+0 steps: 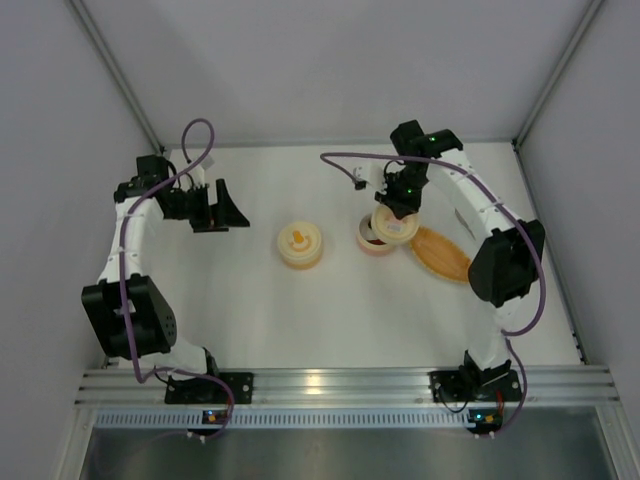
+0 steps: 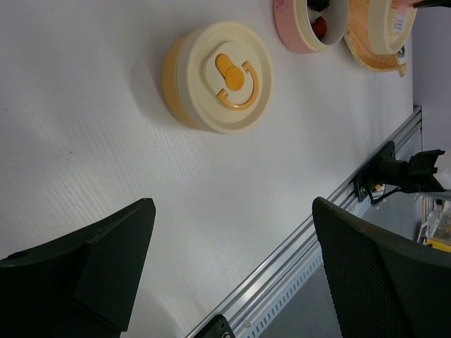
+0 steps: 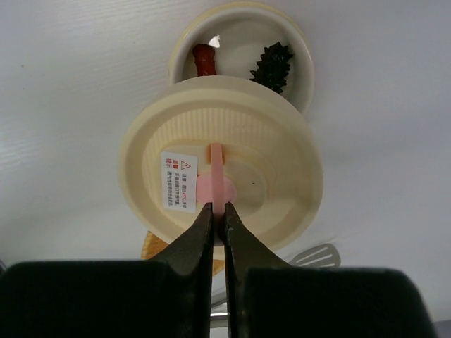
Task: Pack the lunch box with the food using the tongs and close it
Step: Close the box lid on the packing box.
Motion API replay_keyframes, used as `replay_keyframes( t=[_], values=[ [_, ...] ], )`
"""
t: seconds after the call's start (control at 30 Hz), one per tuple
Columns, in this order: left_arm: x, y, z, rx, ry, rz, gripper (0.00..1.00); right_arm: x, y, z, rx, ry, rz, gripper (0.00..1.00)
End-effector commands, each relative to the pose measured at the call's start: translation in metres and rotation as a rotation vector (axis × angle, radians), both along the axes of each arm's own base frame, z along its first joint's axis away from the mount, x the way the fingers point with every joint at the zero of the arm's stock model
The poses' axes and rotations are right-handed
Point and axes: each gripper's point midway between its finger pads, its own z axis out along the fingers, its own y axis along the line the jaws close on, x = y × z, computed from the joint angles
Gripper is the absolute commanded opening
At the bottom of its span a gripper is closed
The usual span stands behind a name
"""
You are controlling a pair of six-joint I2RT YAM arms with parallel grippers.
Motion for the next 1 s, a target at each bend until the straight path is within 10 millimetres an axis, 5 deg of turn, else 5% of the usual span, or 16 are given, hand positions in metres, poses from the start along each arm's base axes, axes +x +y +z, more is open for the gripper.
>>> replay_keyframes(
  t=[0.0, 0.27, 0.97],
  values=[
    [0.006, -0.002, 0.000, -0.037, -0.026, -0.013, 0.98, -0.004, 0.007, 0.012, 0.019, -0.062, 0.279, 0.00],
    [0.004, 0.000, -0.011, -0.020, -0.012, -0.016, 0.98, 0.009, 0.024, -0.003, 0.015, -0.088, 0.407, 0.00],
    [0.012, -0.002, -0.002, -0.067, -0.012, -0.023, 0.98, 0.038, 0.049, -0.033, -0.029, -0.152, 0.548, 0.00]
  ],
)
